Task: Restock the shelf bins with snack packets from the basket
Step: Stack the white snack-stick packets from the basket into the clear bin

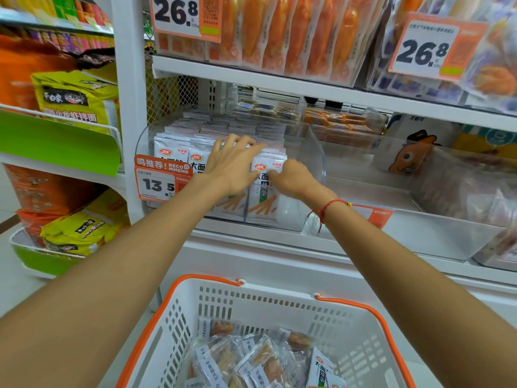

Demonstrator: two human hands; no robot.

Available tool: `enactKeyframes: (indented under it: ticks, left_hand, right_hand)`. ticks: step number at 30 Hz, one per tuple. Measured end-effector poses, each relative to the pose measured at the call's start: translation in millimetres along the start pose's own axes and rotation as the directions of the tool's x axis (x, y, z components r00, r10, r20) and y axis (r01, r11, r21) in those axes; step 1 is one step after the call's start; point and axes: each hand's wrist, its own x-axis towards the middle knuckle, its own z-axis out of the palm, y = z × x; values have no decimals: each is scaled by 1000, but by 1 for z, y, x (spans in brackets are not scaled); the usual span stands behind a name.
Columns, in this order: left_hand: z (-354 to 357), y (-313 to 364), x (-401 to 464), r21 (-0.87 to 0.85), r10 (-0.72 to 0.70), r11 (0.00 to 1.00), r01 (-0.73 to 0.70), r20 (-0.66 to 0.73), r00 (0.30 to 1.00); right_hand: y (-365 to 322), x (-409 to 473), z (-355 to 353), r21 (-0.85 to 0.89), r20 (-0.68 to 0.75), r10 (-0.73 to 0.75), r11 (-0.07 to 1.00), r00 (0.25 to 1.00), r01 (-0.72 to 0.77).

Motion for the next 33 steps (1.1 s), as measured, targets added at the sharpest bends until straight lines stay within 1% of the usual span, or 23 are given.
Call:
enactKeyframes:
  ticks: [2, 4, 6, 8, 10, 13, 14, 16, 18, 20, 23, 26, 29, 31, 33]
  left_hand:
    - [0, 1, -9, -84, -14, 996, 7, -93, 996]
    - [-2, 4, -20, -165, -46, 986, 13, -194, 980]
    - [-5, 10, -33, -223, -83, 974, 24, -258, 962]
    - [-6, 18, -48, -295, -113, 955, 24, -288, 951]
    - [-5, 28, -64, -372, -150, 928, 31, -294, 944]
    - [6, 41, -85, -444, -220, 894, 56, -326, 920]
    - [11, 46, -92, -474, -245, 878, 75, -310, 919]
    - [25, 56, -105, -542, -289, 829, 136, -208, 935]
    - [42, 67, -117, -568, -290, 800, 192, -86, 953]
    - [63, 77, -128, -587, -267, 775, 233, 29, 963]
    - [100, 91, -140, -605, -219, 732, 313, 226, 949]
    - [136, 107, -152, -610, -161, 693, 384, 388, 907]
    - [173, 126, -171, -583, -108, 684, 438, 513, 851]
    - [199, 138, -185, -551, -64, 701, 454, 584, 809]
    - [221, 148, -197, -517, -17, 720, 463, 654, 756]
  right_hand:
    - [6, -11, -1, 40, -125, -86, 995, 988, 92]
    - [11, -30, -1, 119, -261, -193, 966, 946, 230]
    - [20, -54, -2, 167, -378, -246, 930, 892, 327]
    - [33, -75, 1, 174, -445, -286, 902, 848, 396]
    - [49, -91, 7, 186, -451, -290, 894, 844, 407]
    - [78, -110, 17, 254, -355, -232, 909, 906, 332]
    - [88, -116, 22, 268, -308, -207, 918, 929, 294]
    - [110, -127, 32, 272, -215, -151, 940, 965, 208]
    - [130, -137, 42, 267, -105, -90, 957, 990, 115]
    - [148, -145, 53, 258, -3, -36, 966, 999, 36]
    - [173, -152, 68, 201, 133, 65, 975, 989, -91]
    - [199, -159, 85, 160, 239, 193, 959, 951, -235]
    - [225, -171, 108, 50, 340, 343, 923, 875, -381]
    - [241, -181, 123, -54, 444, 450, 877, 775, -478]
    - [251, -193, 138, -196, 549, 534, 830, 643, -522]
